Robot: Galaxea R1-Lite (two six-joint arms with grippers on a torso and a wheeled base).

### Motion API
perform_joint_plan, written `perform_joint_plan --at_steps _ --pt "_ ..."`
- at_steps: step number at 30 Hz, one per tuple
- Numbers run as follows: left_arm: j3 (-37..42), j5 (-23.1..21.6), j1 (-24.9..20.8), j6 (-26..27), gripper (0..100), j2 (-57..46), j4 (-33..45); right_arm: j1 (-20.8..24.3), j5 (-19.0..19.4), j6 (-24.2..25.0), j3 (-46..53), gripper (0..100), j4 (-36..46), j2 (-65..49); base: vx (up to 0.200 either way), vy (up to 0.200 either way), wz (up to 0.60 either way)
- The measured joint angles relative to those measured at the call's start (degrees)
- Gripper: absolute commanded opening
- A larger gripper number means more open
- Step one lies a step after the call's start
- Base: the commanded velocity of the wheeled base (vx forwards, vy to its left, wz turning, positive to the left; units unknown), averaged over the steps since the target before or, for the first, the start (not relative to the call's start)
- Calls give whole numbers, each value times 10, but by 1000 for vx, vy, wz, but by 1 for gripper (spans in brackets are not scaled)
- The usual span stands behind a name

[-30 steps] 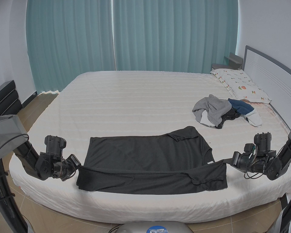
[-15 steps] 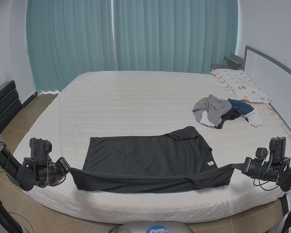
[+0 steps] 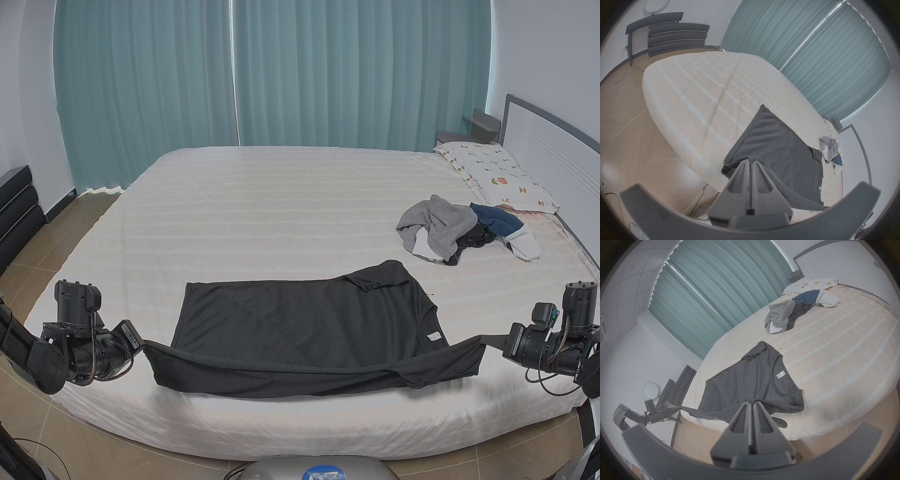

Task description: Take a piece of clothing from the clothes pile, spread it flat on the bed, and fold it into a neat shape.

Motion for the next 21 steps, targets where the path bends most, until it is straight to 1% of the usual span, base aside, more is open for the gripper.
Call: perform_joint_plan --at_steps 9,21 --pt "-68 -4 0 -4 0 79 -1 0 0 0 -64 0 -2 87 0 0 0" --pt "-185 -4 -1 -12 0 209 0 0 -4 4 -168 0 -5 225 0 0 0"
